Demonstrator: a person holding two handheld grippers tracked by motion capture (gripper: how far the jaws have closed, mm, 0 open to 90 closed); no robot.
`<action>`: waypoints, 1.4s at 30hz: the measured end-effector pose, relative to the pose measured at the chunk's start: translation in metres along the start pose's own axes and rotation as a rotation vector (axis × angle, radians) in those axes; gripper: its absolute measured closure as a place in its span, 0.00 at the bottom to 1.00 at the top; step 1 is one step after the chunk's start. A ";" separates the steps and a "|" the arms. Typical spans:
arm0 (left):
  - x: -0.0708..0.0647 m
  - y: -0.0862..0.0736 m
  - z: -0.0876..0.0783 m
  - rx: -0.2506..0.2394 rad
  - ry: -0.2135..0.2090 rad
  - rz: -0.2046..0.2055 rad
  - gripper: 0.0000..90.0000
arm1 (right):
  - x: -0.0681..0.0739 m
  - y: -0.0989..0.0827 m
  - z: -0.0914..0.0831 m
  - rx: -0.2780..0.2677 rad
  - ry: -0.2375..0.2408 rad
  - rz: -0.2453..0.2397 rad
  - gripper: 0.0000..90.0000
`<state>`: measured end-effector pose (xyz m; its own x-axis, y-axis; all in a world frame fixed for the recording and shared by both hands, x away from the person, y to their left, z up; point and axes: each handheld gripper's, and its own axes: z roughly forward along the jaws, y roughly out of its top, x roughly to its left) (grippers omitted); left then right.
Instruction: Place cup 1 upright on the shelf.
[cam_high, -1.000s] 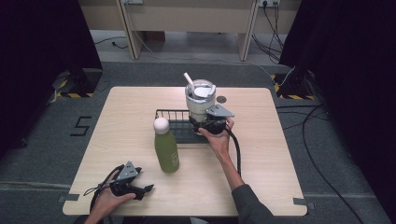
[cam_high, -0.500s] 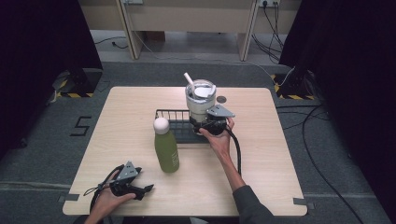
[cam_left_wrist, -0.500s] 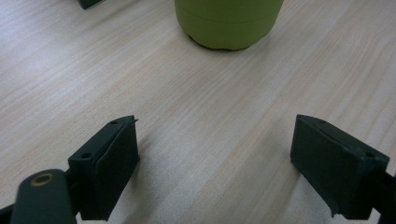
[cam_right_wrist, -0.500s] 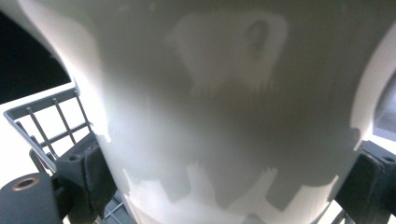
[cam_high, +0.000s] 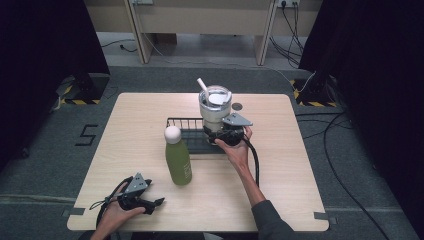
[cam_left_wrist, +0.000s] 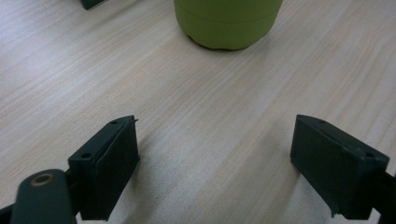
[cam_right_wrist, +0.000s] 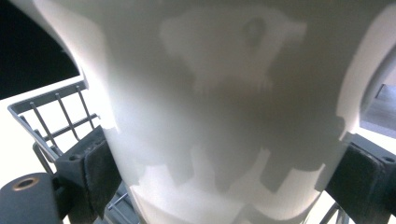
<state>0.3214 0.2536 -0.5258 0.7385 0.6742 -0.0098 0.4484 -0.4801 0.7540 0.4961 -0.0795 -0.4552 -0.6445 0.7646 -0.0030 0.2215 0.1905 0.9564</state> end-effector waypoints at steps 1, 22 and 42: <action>0.000 0.000 0.000 0.000 0.000 0.000 0.16 | -0.001 0.000 0.000 -0.001 0.006 -0.004 0.11; 0.000 0.000 0.000 0.001 -0.002 0.001 0.16 | -0.003 0.001 -0.014 0.018 0.023 0.006 0.11; 0.000 0.000 0.000 0.001 -0.003 0.001 0.16 | -0.007 0.000 -0.048 0.015 0.006 -0.005 0.17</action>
<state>0.3213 0.2539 -0.5258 0.7401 0.6724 -0.0109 0.4485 -0.4814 0.7530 0.4657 -0.1145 -0.4411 -0.6503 0.7596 -0.0059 0.2290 0.2034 0.9519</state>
